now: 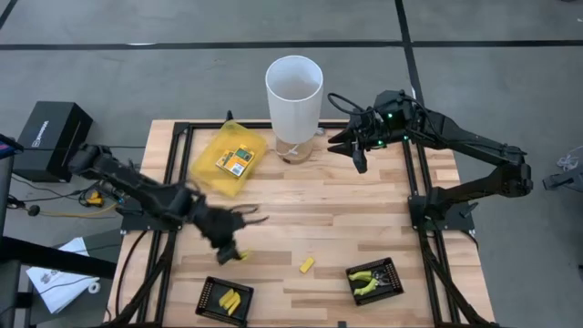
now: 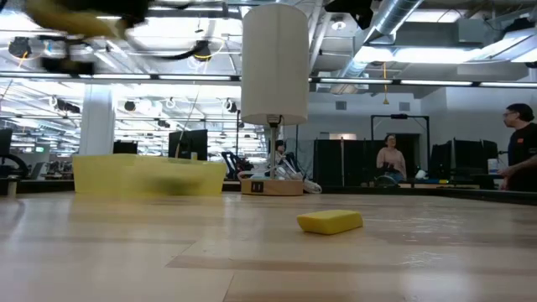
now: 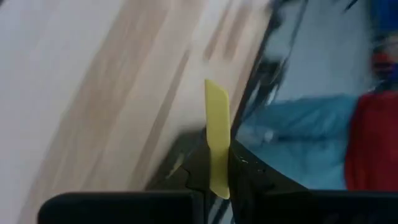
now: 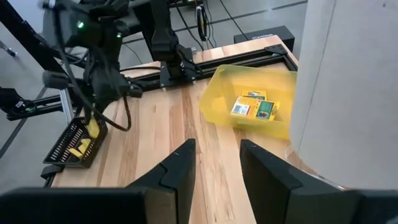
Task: Pick & Place School Supplies
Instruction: Put the eraser into the bottom left black bin
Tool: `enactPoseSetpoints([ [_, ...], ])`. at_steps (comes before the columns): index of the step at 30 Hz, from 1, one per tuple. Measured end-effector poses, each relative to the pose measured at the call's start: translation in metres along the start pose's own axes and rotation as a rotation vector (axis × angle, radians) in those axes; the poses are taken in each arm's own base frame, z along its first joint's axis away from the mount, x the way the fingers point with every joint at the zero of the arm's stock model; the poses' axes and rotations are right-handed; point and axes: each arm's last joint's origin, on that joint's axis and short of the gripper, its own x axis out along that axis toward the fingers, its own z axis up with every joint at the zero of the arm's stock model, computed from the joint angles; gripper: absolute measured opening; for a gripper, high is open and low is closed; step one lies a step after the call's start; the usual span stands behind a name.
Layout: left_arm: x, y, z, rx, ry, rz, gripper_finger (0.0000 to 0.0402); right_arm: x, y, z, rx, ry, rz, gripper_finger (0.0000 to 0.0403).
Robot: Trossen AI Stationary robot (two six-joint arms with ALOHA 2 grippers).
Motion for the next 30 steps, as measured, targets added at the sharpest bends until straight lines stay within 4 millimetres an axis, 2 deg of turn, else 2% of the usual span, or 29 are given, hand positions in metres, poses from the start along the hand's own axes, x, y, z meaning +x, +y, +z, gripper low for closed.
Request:
enactPoseSetpoints([
  [6,0.014,-0.006,-0.055,-0.053,0.141,0.056,0.0022,0.000,0.000,0.000,0.003,0.000,0.001,0.0118],
  [11,0.035,-0.012,-0.083,-0.062,0.219,0.086,0.0022,0.000,0.000,0.000,0.006,0.000,0.001,0.0118],
  [17,0.071,-0.017,-0.096,-0.063,0.245,0.062,0.0022,0.000,0.000,0.000,0.017,0.000,0.001,0.0118],
  [21,0.096,-0.008,-0.105,-0.086,0.268,0.135,0.0025,0.000,0.000,0.000,0.040,0.003,0.001,0.0118],
  [25,0.106,-0.002,-0.107,-0.144,0.274,0.179,0.0071,0.000,0.000,-0.001,0.041,0.006,0.001,0.0118],
  [30,0.103,-0.004,-0.105,-0.179,0.269,0.168,0.0134,0.000,0.000,-0.001,0.037,0.006,0.002,0.0118],
])
